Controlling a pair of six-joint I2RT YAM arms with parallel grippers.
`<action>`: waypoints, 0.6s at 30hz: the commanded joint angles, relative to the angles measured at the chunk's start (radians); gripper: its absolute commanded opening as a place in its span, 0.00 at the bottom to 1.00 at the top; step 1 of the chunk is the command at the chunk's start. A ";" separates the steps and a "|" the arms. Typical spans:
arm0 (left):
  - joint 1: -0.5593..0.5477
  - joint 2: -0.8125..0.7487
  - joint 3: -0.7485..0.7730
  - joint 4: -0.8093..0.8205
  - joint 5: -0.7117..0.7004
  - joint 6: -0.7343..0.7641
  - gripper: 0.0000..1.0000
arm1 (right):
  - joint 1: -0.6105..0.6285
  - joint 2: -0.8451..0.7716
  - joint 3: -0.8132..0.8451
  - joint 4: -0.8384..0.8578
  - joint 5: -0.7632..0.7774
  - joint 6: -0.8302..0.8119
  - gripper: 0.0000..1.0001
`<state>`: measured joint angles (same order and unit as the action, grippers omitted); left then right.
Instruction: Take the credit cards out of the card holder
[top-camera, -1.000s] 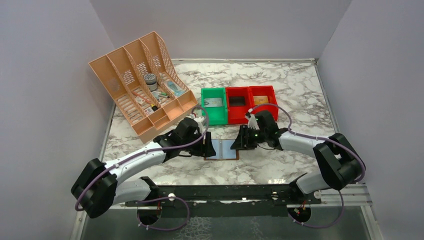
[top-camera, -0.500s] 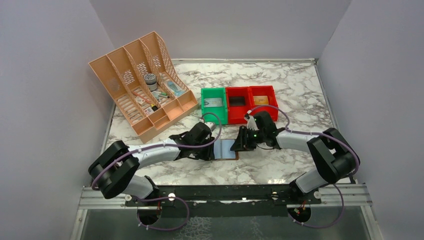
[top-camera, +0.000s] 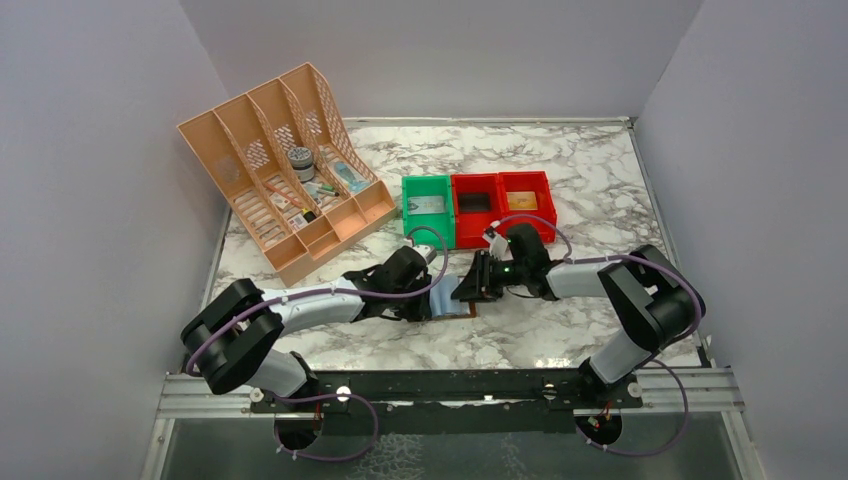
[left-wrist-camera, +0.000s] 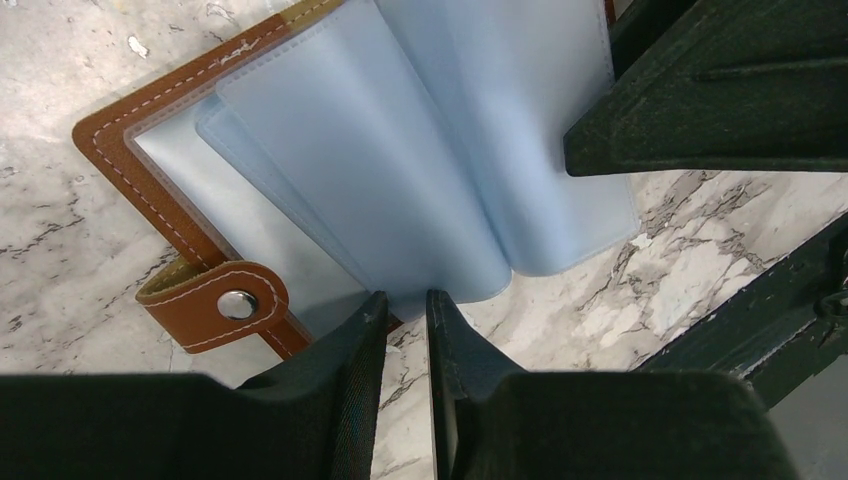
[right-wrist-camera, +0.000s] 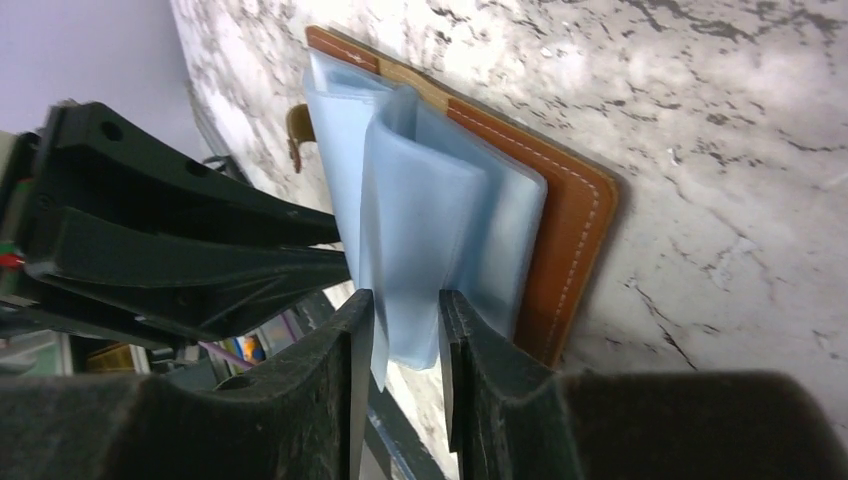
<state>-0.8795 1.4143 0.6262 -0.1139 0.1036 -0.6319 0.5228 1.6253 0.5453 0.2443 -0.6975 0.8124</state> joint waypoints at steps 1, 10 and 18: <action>-0.009 0.013 -0.008 0.006 -0.025 0.012 0.23 | 0.008 -0.002 -0.006 0.098 -0.039 0.054 0.27; -0.009 -0.002 -0.002 -0.002 -0.029 0.018 0.23 | 0.008 0.015 0.000 0.085 -0.044 0.033 0.11; -0.009 -0.028 -0.003 -0.025 -0.044 0.021 0.23 | 0.008 -0.110 0.116 -0.322 0.257 -0.169 0.39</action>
<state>-0.8795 1.4109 0.6262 -0.1200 0.0917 -0.6285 0.5243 1.5856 0.6052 0.0986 -0.5968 0.7517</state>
